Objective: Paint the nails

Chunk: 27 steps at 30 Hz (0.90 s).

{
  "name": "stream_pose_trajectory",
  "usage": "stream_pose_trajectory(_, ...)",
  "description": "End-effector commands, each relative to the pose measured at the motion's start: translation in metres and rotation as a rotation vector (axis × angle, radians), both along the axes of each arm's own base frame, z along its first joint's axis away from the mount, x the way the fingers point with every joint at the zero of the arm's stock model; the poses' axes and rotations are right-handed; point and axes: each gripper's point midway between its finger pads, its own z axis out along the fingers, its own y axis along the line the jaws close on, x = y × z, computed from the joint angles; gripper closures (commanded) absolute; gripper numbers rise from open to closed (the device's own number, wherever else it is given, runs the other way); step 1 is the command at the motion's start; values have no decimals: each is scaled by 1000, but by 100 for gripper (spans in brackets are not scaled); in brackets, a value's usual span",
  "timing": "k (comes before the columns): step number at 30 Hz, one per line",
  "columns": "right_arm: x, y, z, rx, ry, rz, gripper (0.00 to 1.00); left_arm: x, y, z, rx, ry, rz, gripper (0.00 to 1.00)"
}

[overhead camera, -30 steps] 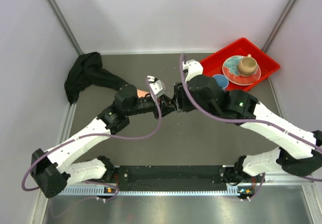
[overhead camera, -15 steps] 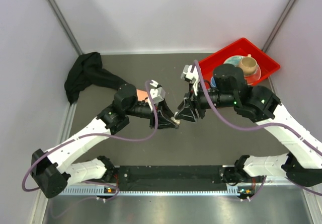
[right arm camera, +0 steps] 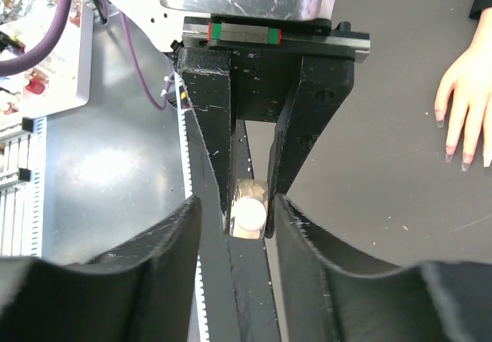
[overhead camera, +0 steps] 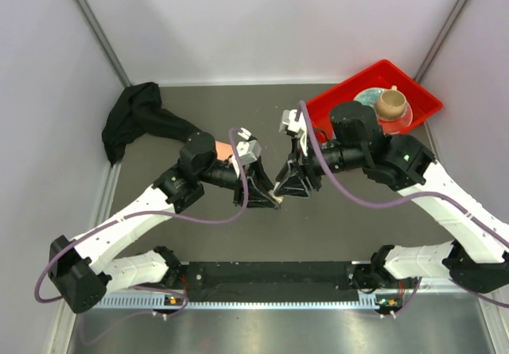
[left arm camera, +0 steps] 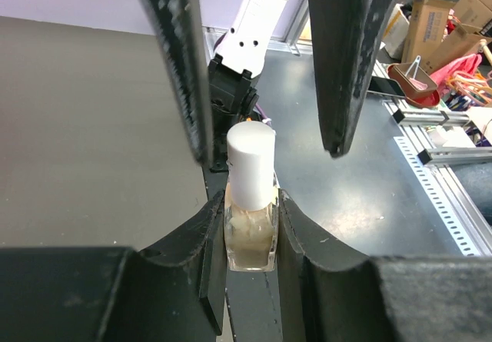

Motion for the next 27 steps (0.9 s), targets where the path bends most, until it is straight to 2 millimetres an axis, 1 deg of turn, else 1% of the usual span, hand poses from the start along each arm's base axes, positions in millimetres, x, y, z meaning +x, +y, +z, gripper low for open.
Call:
stream_pose_trajectory(1, 7, 3, -3, -7, -35, -2, 56, 0, 0, 30, -79, -83, -5, 100)
stream_pose_trajectory(4, 3, 4, -2, -2, -22, 19, 57, 1, 0, 29, -76, -84, 1, 100)
stream_pose_trajectory(5, 3, 4, -2, -1, -19, 21, 62, 1, 0, 28, -74, -83, 3, 100)
stream_pose_trajectory(7, 1, 3, -2, 2, -17, 23, 67, 3, -1, 28, -74, -85, 9, 100)
stream_pose_trajectory(8, 1, 4, -5, 0, -12, 26, 73, 4, -1, 29, -74, -87, 16, 100)
stream_pose_trajectory(10, -1, 4, -6, -1, -2, 34, 79, 11, -2, 29, -71, -101, 60, 100)
stream_pose_trajectory(12, -1, 5, -10, -5, 11, 32, 95, 20, -2, 31, -72, -139, 123, 100)
stream_pose_trajectory(13, 7, 5, -15, -27, 0, -10, 100, 39, -4, 31, -62, -158, 237, 100)
stream_pose_trajectory(14, 13, 5, -19, -40, 21, -62, 100, 50, -2, 26, -38, -169, 302, 100)
stream_pose_trajectory(15, 21, 5, -20, -48, 49, -130, 100, 67, 2, 28, -33, -211, 404, 100)
stream_pose_trajectory(16, 46, -1, -27, -89, 22, -287, 100, 82, 5, 28, -26, -229, 493, 100)
stream_pose_trajectory(17, 52, 3, -26, -113, -6, -383, 100, 110, 14, 34, -35, -265, 665, 100)
stream_pose_trajectory(18, 64, -7, -34, -174, 15, -572, 100, 121, 19, 30, -28, -269, 735, 100)
stream_pose_trajectory(19, 96, -34, -19, -186, -84, -869, 100, 130, 23, 31, -35, -275, 790, 100)
stream_pose_trajectory(20, 92, -28, -24, -208, -79, -939, 100, 144, 30, 32, -36, -281, 881, 100)
stream_pose_trajectory(21, 93, -29, -23, -179, -41, -1037, 100, 150, 31, 33, -59, -291, 909, 100)
stream_pose_trajectory(22, 98, -33, -17, -158, -75, -1109, 100, 153, 32, 34, -70, -293, 928, 100)
stream_pose_trajectory(23, 98, -27, -19, -151, -60, -1118, 100, 157, 30, 31, -66, -291, 934, 100)
stream_pose_trajectory(24, 98, -22, -21, -148, -50, -1113, 100, 157, 28, 35, -80, -288, 927, 100)
stream_pose_trajectory(26, 97, -17, -14, -123, -39, -1090, 100, 155, 23, 35, -80, -282, 899, 100)
stream_pose_trajectory(27, 97, -20, -7, -102, -45, -1076, 100, 148, 18, 35, -81, -283, 851, 100)
